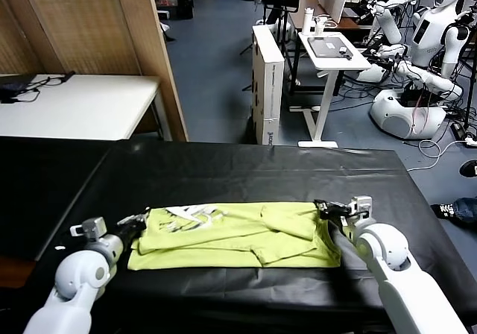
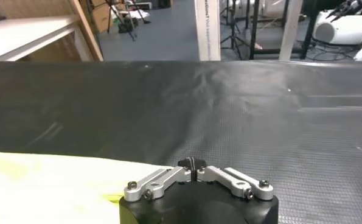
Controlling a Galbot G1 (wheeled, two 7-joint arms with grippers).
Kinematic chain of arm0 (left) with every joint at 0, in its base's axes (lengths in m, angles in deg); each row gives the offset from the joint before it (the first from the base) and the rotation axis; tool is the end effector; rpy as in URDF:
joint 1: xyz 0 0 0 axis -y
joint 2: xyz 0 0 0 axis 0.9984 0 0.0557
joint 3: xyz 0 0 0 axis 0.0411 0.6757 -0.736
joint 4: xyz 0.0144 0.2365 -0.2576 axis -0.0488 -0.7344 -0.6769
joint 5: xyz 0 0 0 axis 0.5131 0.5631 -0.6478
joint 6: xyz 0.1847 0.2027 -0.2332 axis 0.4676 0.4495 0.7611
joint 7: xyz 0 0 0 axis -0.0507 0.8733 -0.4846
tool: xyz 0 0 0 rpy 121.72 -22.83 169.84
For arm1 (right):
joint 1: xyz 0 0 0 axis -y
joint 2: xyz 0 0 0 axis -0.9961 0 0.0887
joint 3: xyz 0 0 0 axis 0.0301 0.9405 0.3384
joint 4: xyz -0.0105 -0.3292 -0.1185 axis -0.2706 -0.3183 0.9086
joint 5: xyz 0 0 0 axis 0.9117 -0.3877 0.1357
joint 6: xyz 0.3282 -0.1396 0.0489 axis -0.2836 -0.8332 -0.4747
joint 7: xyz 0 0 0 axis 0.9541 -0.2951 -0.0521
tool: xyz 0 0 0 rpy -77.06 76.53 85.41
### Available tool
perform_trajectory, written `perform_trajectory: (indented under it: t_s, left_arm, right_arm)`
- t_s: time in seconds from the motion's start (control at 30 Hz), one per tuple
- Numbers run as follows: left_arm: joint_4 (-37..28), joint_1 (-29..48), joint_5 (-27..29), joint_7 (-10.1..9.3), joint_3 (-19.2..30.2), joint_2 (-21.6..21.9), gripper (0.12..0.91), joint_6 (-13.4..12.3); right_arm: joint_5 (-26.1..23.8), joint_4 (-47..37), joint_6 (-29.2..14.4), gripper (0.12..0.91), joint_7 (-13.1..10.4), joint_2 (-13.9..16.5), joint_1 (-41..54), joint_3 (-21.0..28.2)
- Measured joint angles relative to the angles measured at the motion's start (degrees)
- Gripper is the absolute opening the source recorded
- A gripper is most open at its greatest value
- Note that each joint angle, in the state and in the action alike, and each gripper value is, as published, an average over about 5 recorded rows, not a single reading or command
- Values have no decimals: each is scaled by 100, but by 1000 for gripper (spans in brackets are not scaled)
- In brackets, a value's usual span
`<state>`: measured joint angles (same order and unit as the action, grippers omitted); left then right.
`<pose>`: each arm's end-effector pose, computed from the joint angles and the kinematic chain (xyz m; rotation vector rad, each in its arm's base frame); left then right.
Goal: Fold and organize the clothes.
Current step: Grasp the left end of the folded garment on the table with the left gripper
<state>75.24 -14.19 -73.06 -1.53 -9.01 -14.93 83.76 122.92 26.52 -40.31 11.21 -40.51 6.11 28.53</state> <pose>0.2999 0.1442 -0.2851 -0.0685 -2.5979 0.3006 0.3564 -0.1002 -0.2705 0.2437 -2.5572 -0.0807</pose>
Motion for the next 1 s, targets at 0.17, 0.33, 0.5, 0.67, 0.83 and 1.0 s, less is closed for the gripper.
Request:
perform_trajectory:
  t_s: [0.17,0.33,0.5,0.67,0.83,1.0]
  left_arm:
    - [54,-39,1,24,-39,23,159,-23]
    - [94,-43,41,50,-100,90,359,-60]
    - [113,-71,-29,12,-181,183,681,-56]
    - [316,-284,-623,-63,-339,356,888,108]
    - [655,-764,-1570,239,-652,616,906,374]
    - [732,-1157,-1847,703,-979,772,907,672]
  right_arm:
    - [75,59,-134,182,192,6,-62,-66]
    - [51,156,-568,442,498,75,-136,-179]
    - [40,334,-872,724,676,181,-280,-323]
    - [31,792,-1232,896,815,397,-636,-619]
    - [240,1394,-2035,907,854,617,-1333,-1134]
    - [331,1902,-2832,907,1171,591,-2299,-1703]
